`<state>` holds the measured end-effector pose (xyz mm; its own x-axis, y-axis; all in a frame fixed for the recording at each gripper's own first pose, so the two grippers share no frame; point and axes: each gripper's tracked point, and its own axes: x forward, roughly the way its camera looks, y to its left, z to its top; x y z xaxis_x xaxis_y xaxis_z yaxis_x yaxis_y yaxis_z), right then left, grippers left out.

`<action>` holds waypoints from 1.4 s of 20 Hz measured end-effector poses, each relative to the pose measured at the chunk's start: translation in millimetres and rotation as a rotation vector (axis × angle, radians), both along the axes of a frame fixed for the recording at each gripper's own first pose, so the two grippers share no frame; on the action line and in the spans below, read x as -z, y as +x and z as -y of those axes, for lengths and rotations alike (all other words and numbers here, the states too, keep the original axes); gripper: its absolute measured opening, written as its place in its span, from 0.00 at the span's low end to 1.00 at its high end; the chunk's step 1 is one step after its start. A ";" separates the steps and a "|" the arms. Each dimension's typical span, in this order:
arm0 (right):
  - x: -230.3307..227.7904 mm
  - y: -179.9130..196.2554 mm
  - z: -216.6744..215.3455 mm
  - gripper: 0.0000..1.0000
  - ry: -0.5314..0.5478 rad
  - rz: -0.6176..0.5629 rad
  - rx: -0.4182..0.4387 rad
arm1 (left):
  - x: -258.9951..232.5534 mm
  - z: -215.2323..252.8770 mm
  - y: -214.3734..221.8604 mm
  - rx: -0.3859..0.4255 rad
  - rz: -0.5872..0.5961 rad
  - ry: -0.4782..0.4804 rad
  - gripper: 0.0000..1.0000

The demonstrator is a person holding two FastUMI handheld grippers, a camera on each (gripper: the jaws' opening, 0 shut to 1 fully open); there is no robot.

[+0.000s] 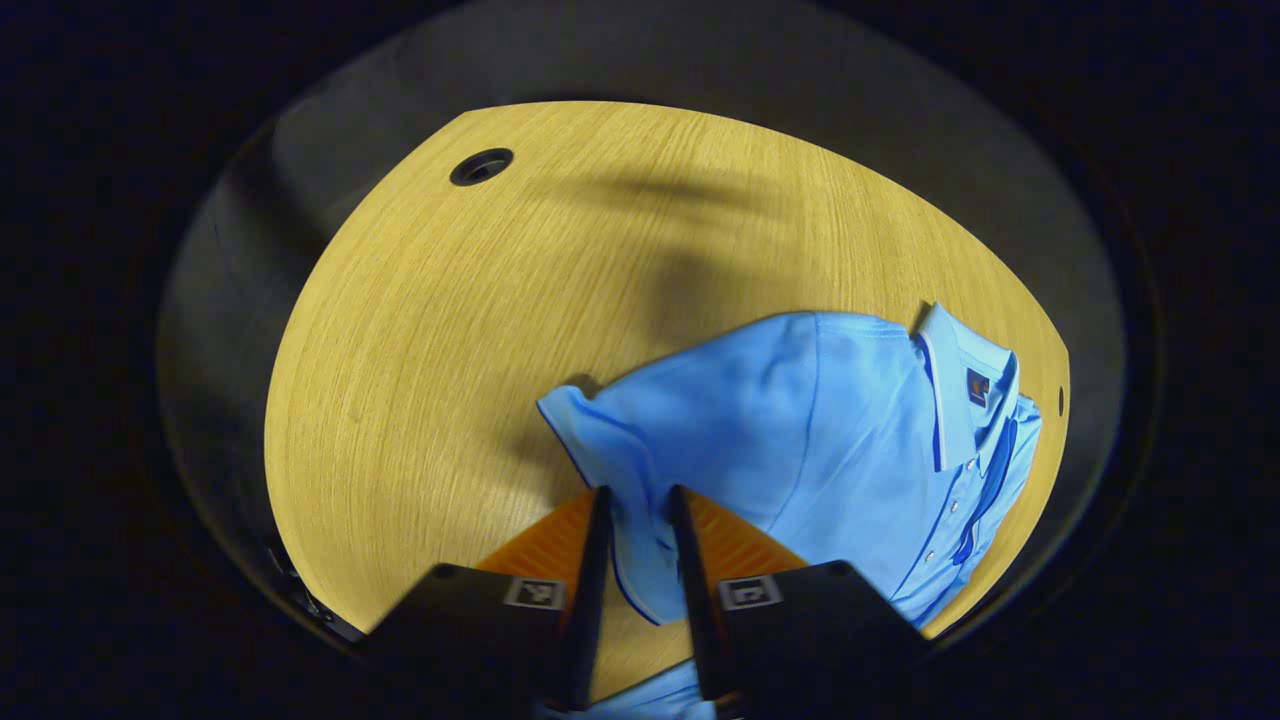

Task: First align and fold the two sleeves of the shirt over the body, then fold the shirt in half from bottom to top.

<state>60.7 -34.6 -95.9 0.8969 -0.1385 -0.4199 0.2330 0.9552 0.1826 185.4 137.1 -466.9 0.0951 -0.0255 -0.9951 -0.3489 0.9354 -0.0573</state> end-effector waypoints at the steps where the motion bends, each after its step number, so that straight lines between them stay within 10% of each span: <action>1: 0.7 -2.0 3.6 0.98 0.011 0.003 0.012 | -1.6 2.3 2.6 0.028 0.011 -0.006 0.17; 22: 27.2 -53.8 28.0 0.98 0.014 -0.062 0.055 | -76.7 178.5 50.0 0.354 0.288 -0.312 0.11; 25: 30.4 -58.3 26.4 0.98 0.011 -0.065 0.042 | -85.6 200.0 41.7 0.399 0.307 -0.374 0.27; 28: 34.5 -63.7 20.1 0.99 0.020 -0.066 0.003 | -98.7 199.8 25.0 0.451 0.337 -0.339 0.70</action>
